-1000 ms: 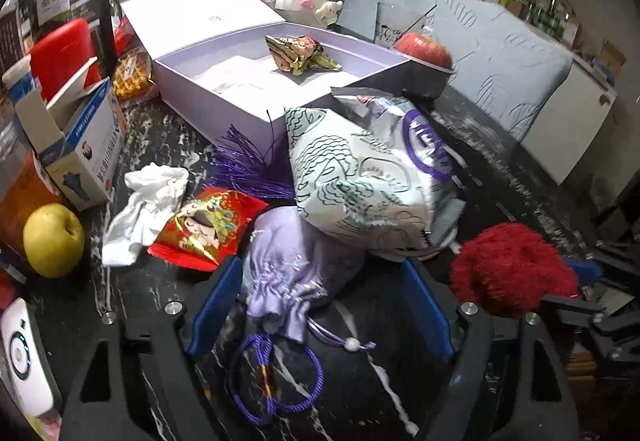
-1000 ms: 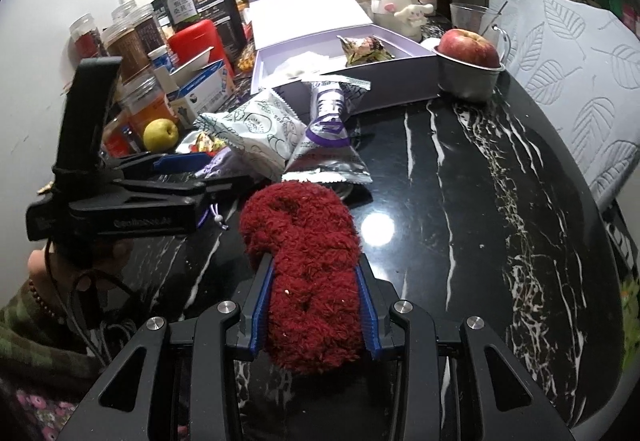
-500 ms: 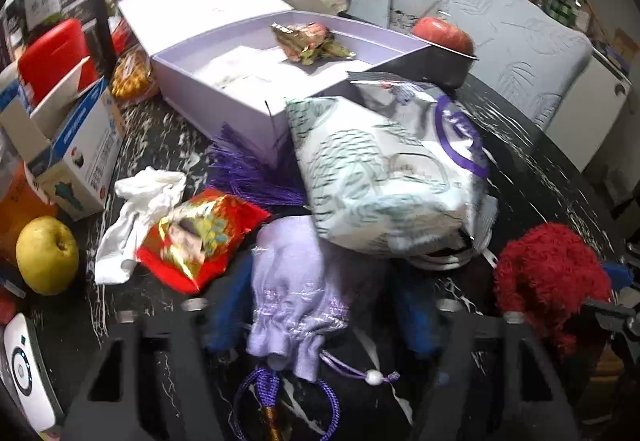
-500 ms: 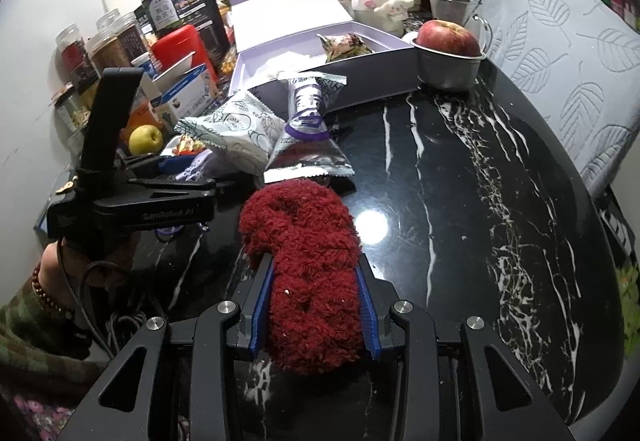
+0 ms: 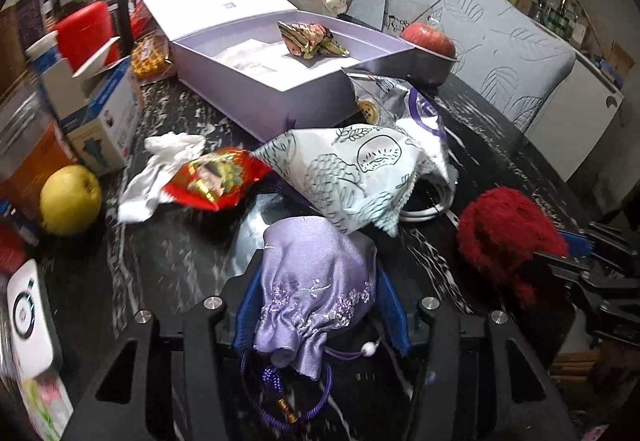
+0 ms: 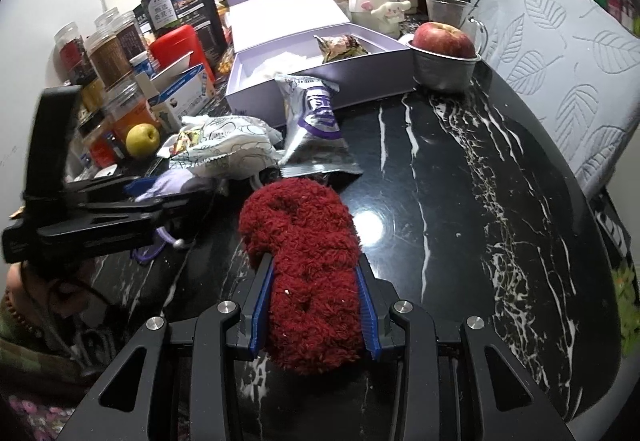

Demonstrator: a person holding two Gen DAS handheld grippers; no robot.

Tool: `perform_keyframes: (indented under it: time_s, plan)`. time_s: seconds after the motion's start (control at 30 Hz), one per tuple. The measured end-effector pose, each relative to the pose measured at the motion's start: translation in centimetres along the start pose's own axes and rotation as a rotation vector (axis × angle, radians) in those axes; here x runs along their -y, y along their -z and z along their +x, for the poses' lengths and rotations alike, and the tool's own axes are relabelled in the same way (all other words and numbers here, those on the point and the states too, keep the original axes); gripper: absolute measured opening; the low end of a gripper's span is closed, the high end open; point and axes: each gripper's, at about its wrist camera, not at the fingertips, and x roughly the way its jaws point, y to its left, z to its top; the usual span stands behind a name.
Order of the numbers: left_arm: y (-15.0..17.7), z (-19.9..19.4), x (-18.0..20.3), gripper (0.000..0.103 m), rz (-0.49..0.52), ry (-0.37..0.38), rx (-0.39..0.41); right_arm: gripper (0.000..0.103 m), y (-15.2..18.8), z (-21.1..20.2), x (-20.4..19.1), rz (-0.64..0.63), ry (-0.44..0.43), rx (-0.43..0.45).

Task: Organize soft objects
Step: 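Grasp the lavender drawstring pouch with the left gripper while the right holds the scrunchie, then lift the held pouch and scrunchie and carry both over the lavender gift box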

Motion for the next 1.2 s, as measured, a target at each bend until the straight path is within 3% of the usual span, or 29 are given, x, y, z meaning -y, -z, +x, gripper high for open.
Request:
perform_keyframes:
  time_s: [0.4, 0.57, 0.7, 0.8, 1.03, 1.2]
  plan:
    - [1.5, -4.2, 1.0, 0.052, -0.027, 0.037, 0.035, 0.037, 0.5, -0.3, -0.3, -0.007, 0.000, 0.005]
    - [2.1, -5.0, 1.4, 0.052, -0.023, 0.046, 0.037, 0.042, 0.7, -0.1, -0.7, -0.025, 0.013, 0.009]
    - [2.5, -5.6, 1.7, 0.052, -0.026, 0.048, 0.043, 0.052, 0.7, 0.5, -1.0, -0.043, 0.023, 0.004]
    - [2.6, -6.2, 1.7, 0.052, -0.023, 0.042, 0.058, 0.053, 0.7, 1.2, -0.9, -0.044, 0.026, -0.007]
    - [2.3, -7.8, 1.9, 0.052, -0.015, 0.023, 0.110, 0.032, 0.6, 1.5, -1.1, -0.055, 0.040, -0.001]
    - [1.7, -8.9, 2.0, 0.052, -0.018, 0.026, 0.152, 0.032, 0.6, 0.4, -1.0, -0.024, -0.006, 0.008]
